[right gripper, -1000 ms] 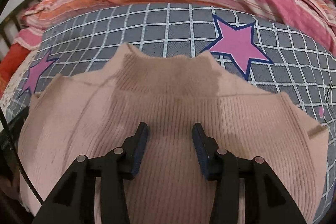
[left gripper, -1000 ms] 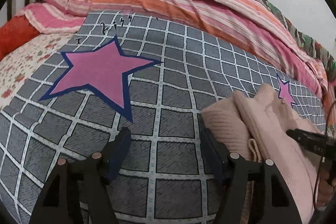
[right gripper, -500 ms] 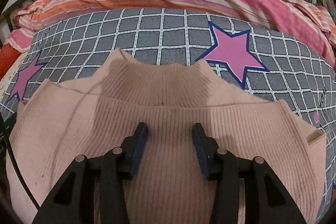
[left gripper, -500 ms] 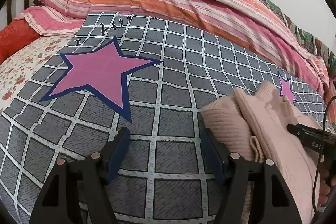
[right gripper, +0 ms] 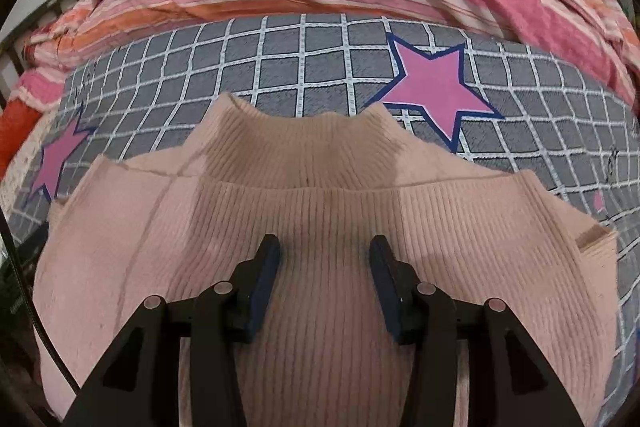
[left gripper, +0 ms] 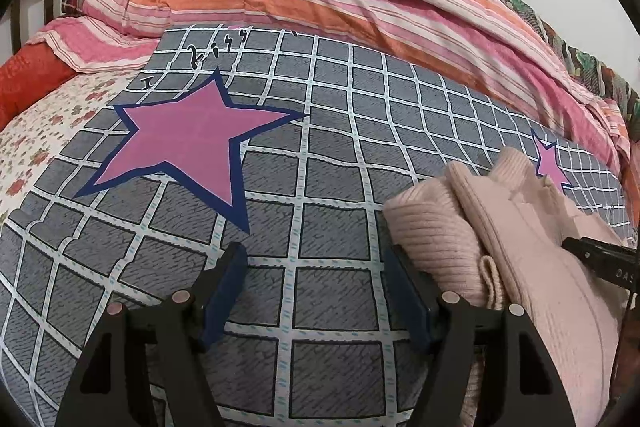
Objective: Fold small clothes
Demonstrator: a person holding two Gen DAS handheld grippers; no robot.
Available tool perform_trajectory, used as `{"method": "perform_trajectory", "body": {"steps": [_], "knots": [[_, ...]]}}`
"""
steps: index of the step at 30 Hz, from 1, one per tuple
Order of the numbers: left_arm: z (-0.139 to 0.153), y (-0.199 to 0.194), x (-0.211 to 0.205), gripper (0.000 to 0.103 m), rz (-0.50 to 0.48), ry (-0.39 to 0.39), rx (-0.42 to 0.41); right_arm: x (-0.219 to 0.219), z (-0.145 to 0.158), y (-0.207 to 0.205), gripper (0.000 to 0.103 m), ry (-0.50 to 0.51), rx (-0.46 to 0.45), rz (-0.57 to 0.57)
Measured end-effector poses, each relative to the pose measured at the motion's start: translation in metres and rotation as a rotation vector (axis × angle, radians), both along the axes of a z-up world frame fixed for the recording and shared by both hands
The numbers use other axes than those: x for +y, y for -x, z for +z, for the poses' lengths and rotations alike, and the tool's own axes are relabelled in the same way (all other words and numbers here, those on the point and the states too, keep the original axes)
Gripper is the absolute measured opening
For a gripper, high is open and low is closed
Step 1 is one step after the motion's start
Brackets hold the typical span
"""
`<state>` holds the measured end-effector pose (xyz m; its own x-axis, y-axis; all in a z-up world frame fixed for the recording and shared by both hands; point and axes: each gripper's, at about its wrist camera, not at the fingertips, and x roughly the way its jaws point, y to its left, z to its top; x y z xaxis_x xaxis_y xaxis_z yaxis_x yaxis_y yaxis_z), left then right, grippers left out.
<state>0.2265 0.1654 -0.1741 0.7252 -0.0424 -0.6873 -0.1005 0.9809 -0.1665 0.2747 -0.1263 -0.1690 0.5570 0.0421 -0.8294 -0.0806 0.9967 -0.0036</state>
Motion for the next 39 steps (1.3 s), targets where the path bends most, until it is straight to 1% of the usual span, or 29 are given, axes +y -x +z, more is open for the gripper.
{"method": "perform_trajectory", "body": {"steps": [6,10,16,17,19,21,23,25,28,30,31,33,36,39], "knots": [[0.001,0.002,0.001,0.069,-0.005,0.001,-0.002,-0.007,0.014,0.021,0.046,-0.04,-0.022,-0.011],[0.001,0.004,-0.001,0.069,-0.012,-0.015,-0.004,-0.008,0.022,0.044,0.046,-0.018,-0.049,0.006],[0.003,0.008,0.0,0.069,-0.024,0.001,-0.014,-0.019,0.02,0.075,0.046,-0.031,-0.09,0.014],[0.004,0.011,0.001,0.068,-0.039,0.016,-0.021,-0.019,0.02,0.08,0.046,-0.028,-0.098,0.017],[0.007,0.015,0.005,0.068,-0.076,0.068,-0.028,-0.019,0.019,0.088,0.046,-0.017,-0.109,0.027],[0.01,0.023,0.01,0.068,-0.093,0.124,-0.024,-0.019,0.018,0.097,0.046,-0.01,-0.121,0.036],[0.014,0.037,0.014,0.069,-0.111,0.184,-0.037,-0.019,0.018,0.102,0.046,-0.014,-0.129,0.039],[0.021,0.054,0.017,0.069,-0.118,0.221,-0.056,-0.018,0.019,0.11,0.046,-0.008,-0.14,0.045],[0.029,0.079,0.015,0.069,-0.132,0.242,-0.073,-0.016,0.019,0.122,0.046,-0.003,-0.161,0.054],[0.031,0.092,0.01,0.069,-0.153,0.261,-0.065,-0.013,0.018,0.132,0.046,0.005,-0.174,0.067],[0.031,0.099,0.006,0.069,-0.165,0.268,-0.058,-0.011,0.016,0.139,0.046,0.024,-0.186,0.071],[0.029,0.111,-0.001,0.07,-0.178,0.274,-0.043,-0.008,0.012,0.15,0.046,0.051,-0.195,0.076],[0.019,0.132,-0.009,0.07,-0.184,0.296,-0.025,-0.008,0.002,0.17,0.046,0.056,-0.2,0.085],[0.007,0.151,-0.011,0.07,-0.163,0.344,-0.004,-0.009,0.0,0.187,0.046,0.075,-0.219,0.102]]}}
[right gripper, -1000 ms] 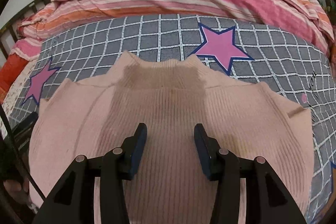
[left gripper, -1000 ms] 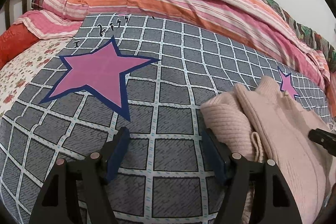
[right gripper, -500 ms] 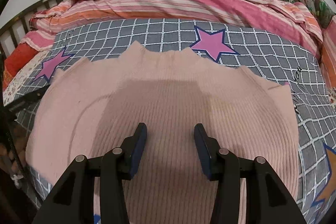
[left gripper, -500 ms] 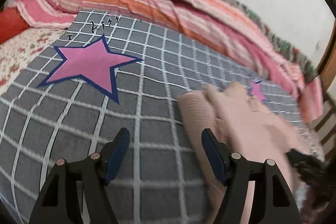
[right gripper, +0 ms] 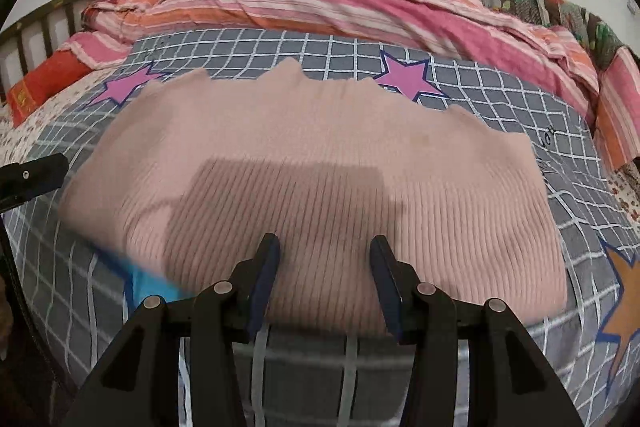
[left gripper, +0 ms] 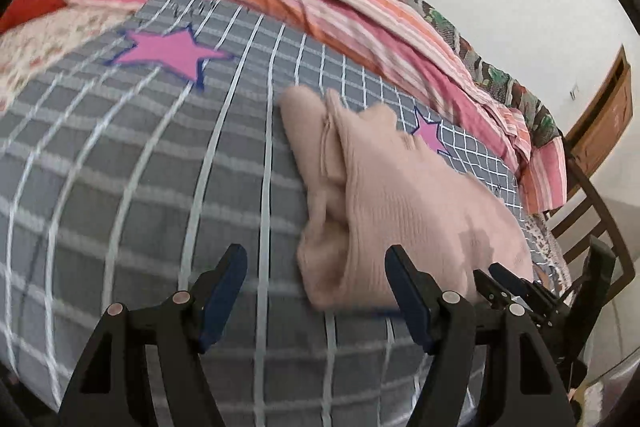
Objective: Fold small clothes
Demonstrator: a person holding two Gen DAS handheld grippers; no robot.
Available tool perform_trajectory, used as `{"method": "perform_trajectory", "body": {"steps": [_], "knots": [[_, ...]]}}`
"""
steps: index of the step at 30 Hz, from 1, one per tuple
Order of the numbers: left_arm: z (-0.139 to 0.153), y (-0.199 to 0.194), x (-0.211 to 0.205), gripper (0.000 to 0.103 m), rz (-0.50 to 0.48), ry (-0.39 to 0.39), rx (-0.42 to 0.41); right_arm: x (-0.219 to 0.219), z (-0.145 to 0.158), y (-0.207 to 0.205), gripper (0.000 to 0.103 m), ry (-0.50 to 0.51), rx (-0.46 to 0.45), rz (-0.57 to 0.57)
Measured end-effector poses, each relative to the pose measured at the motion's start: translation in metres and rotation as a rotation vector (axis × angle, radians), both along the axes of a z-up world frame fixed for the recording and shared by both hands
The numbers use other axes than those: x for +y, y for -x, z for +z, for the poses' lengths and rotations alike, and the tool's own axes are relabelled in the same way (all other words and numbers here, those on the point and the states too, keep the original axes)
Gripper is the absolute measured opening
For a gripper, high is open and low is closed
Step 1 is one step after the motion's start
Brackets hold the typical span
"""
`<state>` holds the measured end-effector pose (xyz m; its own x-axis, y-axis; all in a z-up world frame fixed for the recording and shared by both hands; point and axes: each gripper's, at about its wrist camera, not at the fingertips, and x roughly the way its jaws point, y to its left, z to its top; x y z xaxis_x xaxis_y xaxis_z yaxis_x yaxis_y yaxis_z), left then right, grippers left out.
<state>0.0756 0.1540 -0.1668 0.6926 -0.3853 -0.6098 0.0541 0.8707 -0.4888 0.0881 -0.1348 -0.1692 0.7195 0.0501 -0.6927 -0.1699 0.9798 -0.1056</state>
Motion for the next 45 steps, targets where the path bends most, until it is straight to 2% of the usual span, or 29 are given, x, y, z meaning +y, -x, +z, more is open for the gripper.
{"method": "perform_trajectory", "body": {"steps": [3,6,8,12,15,17,19,21,26,29,32,34,39,42,45], "knots": [[-0.005,0.013,-0.005,0.069,0.003,0.03,-0.001,-0.004,0.003,0.014,0.046,0.002,-0.001,0.037],[-0.009,0.015,-0.019,0.07,-0.032,0.04,-0.002,-0.02,0.011,0.024,0.046,-0.039,-0.01,0.06],[-0.012,0.009,-0.029,0.069,-0.034,0.046,0.001,-0.04,0.017,0.029,0.046,-0.078,-0.019,0.033],[-0.017,-0.006,-0.04,0.068,-0.024,0.149,-0.013,-0.088,0.031,0.036,0.046,-0.134,-0.036,-0.052],[-0.02,-0.02,-0.041,0.068,0.031,0.227,-0.021,-0.125,0.04,0.042,0.046,-0.188,-0.045,-0.138],[-0.016,-0.031,-0.038,0.063,0.075,0.281,-0.026,-0.146,0.043,0.047,0.046,-0.227,-0.046,-0.182],[-0.011,-0.042,-0.038,0.058,0.117,0.289,-0.034,-0.162,0.045,0.053,0.046,-0.255,-0.05,-0.213],[-0.007,-0.051,-0.041,0.054,0.16,0.237,-0.031,-0.171,0.045,0.055,0.046,-0.267,-0.055,-0.229],[0.009,-0.065,-0.048,0.025,0.227,0.14,-0.024,-0.191,0.042,0.06,0.046,-0.285,-0.056,-0.266],[0.034,-0.068,-0.063,0.021,0.218,0.056,-0.05,-0.205,0.04,0.063,0.046,-0.306,-0.061,-0.288],[0.064,-0.071,-0.093,0.02,0.188,-0.069,-0.086,-0.218,0.039,0.066,0.046,-0.323,-0.067,-0.311],[0.089,-0.073,-0.126,0.02,0.161,-0.166,-0.128,-0.229,0.04,0.07,0.046,-0.333,-0.073,-0.334],[0.131,-0.079,-0.212,0.02,0.086,-0.301,-0.2,-0.25,0.043,0.08,0.046,-0.337,-0.084,-0.384],[0.133,-0.08,-0.271,0.02,0.031,-0.359,-0.22,-0.262,0.045,0.087,0.046,-0.326,-0.086,-0.421],[0.107,-0.078,-0.327,0.02,-0.065,-0.382,-0.199,-0.271,0.045,0.094,0.046,-0.313,-0.086,-0.452]]}}
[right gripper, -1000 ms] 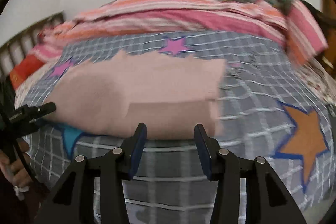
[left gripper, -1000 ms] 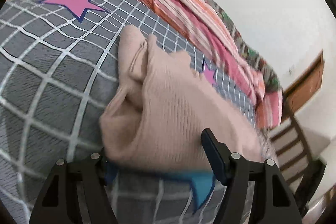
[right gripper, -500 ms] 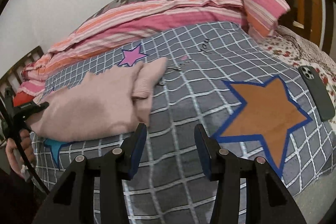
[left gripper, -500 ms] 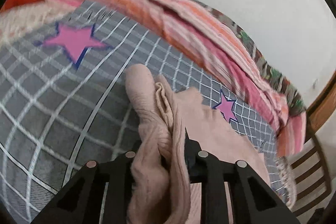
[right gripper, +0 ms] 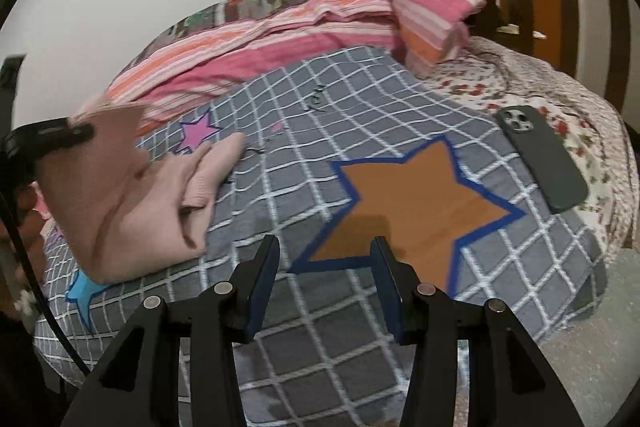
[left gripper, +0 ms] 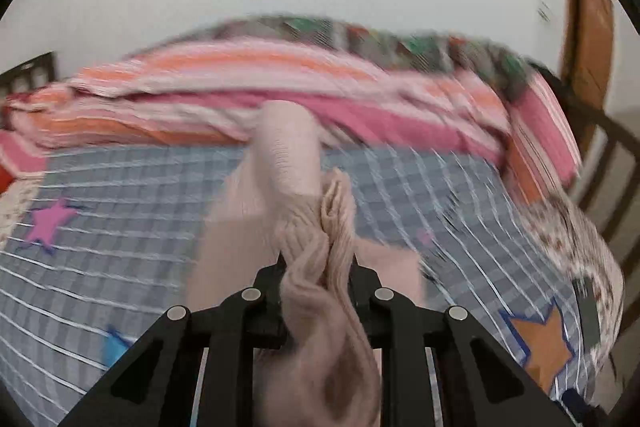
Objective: Fold small clothes
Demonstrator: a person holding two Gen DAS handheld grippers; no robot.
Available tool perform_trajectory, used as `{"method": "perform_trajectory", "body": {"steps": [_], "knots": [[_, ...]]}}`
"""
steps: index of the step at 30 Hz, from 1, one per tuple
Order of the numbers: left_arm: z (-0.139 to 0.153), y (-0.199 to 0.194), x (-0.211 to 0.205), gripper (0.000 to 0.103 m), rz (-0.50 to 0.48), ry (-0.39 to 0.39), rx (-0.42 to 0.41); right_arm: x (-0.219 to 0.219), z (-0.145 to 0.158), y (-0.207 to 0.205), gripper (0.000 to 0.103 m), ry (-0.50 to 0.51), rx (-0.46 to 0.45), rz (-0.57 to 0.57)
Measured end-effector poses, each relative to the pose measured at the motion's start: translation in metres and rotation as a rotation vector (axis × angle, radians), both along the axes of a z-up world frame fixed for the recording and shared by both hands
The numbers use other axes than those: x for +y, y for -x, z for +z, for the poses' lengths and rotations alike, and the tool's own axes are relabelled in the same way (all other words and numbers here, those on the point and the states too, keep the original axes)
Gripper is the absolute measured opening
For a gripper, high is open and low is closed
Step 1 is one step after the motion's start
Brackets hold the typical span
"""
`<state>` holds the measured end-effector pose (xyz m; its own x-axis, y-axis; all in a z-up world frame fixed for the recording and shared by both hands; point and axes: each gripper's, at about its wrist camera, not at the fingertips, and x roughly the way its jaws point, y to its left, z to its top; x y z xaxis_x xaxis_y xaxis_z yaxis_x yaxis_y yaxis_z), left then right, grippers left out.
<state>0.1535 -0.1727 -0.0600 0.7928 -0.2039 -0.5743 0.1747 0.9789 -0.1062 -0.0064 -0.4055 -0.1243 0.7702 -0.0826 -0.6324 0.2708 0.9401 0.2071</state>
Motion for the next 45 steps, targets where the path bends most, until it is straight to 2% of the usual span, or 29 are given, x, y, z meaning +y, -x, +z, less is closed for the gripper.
{"method": "perform_trajectory", "body": {"steps": [4,6,7,8,9,12,14,16,19,20,22,24,25,26,27,28,30,32,37,39,42,44,45], "knots": [[-0.051,0.001,-0.043,0.022,-0.084,-0.064,0.123,-0.006,-0.002,0.006,0.046,0.016,0.025,-0.017],[-0.053,0.01,-0.042,0.033,-0.125,-0.044,0.091,-0.005,0.0,0.008,0.046,0.034,0.027,-0.013],[-0.049,0.012,-0.036,0.052,-0.184,0.012,0.094,-0.005,0.001,0.007,0.046,0.04,0.027,-0.007],[-0.045,0.012,-0.029,0.063,-0.238,0.072,0.112,-0.003,0.003,0.006,0.046,0.042,0.025,0.0],[-0.037,0.012,-0.015,0.063,-0.286,0.152,0.134,-0.001,0.006,0.002,0.046,0.042,0.018,0.017],[-0.015,0.018,0.023,0.063,-0.308,0.263,0.111,0.009,0.013,-0.009,0.047,0.03,-0.005,0.067],[-0.004,0.022,0.056,0.069,-0.288,0.294,0.071,0.02,0.019,-0.021,0.05,0.005,-0.028,0.117],[-0.003,0.022,0.085,0.069,-0.225,0.251,0.06,0.031,0.026,-0.037,0.054,-0.044,-0.06,0.176],[-0.018,0.015,0.116,0.069,-0.113,0.143,0.103,0.052,0.032,-0.064,0.058,-0.122,-0.095,0.252],[-0.026,0.015,0.127,0.069,-0.092,0.132,0.115,0.06,0.033,-0.073,0.059,-0.146,-0.104,0.277],[-0.042,0.014,0.145,0.069,-0.066,0.141,0.148,0.076,0.032,-0.093,0.06,-0.189,-0.109,0.32],[-0.054,0.015,0.162,0.069,-0.064,0.185,0.177,0.09,0.025,-0.113,0.06,-0.214,-0.094,0.333],[-0.057,0.015,0.166,0.069,-0.065,0.203,0.183,0.098,0.02,-0.124,0.057,-0.205,-0.066,0.324],[-0.061,0.015,0.17,0.069,-0.065,0.22,0.187,0.103,0.016,-0.131,0.05,-0.188,-0.047,0.312],[-0.064,0.013,0.173,0.069,-0.063,0.233,0.193,0.107,0.012,-0.136,0.022,-0.174,-0.038,0.31],[-0.065,0.013,0.174,0.069,-0.063,0.241,0.196,0.112,0.01,-0.138,0.009,-0.155,-0.042,0.332],[-0.067,0.014,0.176,0.069,-0.073,0.253,0.196,0.112,0.02,-0.121,0.007,-0.091,-0.149,0.349],[-0.067,0.016,0.175,0.069,-0.088,0.254,0.183,0.102,0.022,-0.106,0.005,-0.102,-0.205,0.328],[-0.065,0.014,0.172,0.069,-0.123,0.263,0.175,0.089,-0.028,-0.1,0.004,-0.154,-0.075,0.267],[-0.063,0.011,0.17,0.069,-0.135,0.26,0.173,0.087,-0.027,-0.098,0.004,-0.176,-0.082,0.258],[-0.059,0.011,0.171,0.069,-0.135,0.243,0.155,0.083,-0.009,-0.101,0.008,-0.18,-0.103,0.264],[-0.057,0.009,0.175,0.069,-0.133,0.246,0.144,0.078,-0.001,-0.11,0.027,-0.205,-0.106,0.269],[-0.055,0.008,0.178,0.069,-0.13,0.252,0.141,0.077,0.001,-0.112,0.055,-0.218,-0.108,0.273]]}}
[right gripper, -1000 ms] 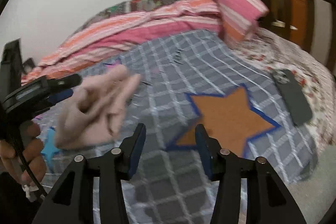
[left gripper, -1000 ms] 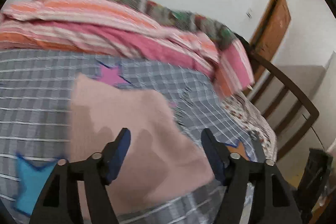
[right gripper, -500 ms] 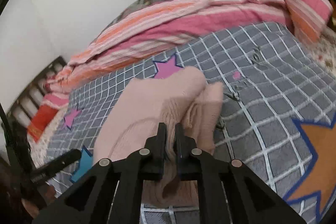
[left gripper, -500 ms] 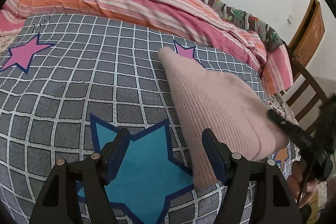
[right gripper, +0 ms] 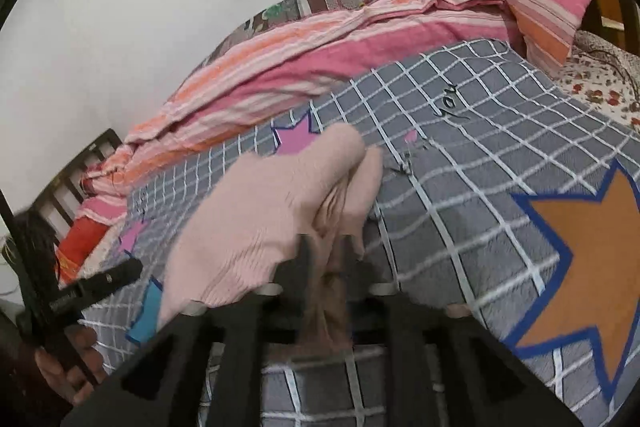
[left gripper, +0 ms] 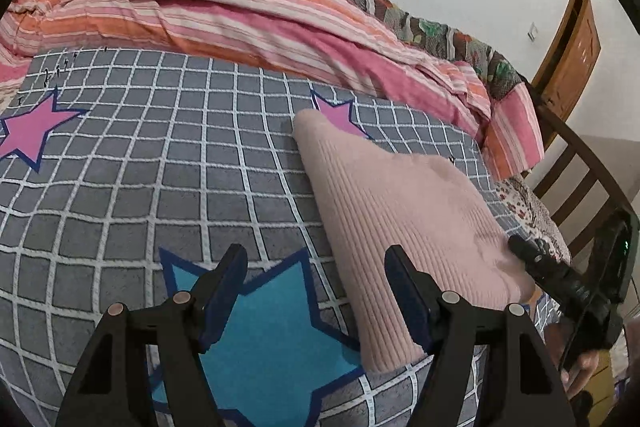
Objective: Fold small clothes
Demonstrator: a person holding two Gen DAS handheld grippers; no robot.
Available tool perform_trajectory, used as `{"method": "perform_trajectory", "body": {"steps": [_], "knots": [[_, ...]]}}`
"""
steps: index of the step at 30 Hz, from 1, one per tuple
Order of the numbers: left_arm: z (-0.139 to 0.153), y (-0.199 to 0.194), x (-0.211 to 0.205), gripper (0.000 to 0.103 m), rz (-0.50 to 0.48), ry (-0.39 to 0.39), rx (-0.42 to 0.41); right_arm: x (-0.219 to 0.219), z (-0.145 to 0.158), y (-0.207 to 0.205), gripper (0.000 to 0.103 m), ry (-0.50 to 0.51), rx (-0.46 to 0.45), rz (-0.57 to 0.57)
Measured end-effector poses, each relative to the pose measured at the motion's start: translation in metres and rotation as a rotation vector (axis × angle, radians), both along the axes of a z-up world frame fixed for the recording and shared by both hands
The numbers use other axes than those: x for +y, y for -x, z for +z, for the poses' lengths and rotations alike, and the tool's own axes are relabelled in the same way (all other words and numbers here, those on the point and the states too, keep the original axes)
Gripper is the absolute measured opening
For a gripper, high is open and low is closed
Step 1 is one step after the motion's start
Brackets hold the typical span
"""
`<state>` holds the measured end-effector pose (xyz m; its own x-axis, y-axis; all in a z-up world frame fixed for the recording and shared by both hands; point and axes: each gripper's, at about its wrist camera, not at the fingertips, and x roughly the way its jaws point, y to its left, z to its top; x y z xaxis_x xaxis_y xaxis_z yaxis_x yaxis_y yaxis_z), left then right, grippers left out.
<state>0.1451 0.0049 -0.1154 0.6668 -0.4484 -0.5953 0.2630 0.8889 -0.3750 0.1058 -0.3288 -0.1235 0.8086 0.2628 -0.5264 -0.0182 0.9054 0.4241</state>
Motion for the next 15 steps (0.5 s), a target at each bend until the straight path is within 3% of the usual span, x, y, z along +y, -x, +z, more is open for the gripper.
{"method": "perform_trajectory", "body": {"steps": [1,4,10,14,15], "knots": [[0.001,-0.002,0.003,0.069,0.003,0.012,-0.001,-0.001,0.002,-0.007,0.074,-0.02,-0.002,0.003],[0.005,-0.008,0.009,0.069,0.005,0.044,-0.009,-0.001,0.002,-0.033,0.08,-0.058,0.03,0.001],[0.002,-0.018,0.015,0.069,-0.002,0.078,-0.01,-0.012,-0.041,-0.079,0.081,-0.187,0.201,0.021],[-0.003,-0.021,0.021,0.069,0.005,0.095,0.0,-0.007,-0.044,-0.09,0.081,-0.189,0.211,0.068],[-0.004,-0.022,0.022,0.069,0.007,0.103,0.005,-0.005,-0.045,-0.093,0.074,-0.187,0.215,0.081]]}}
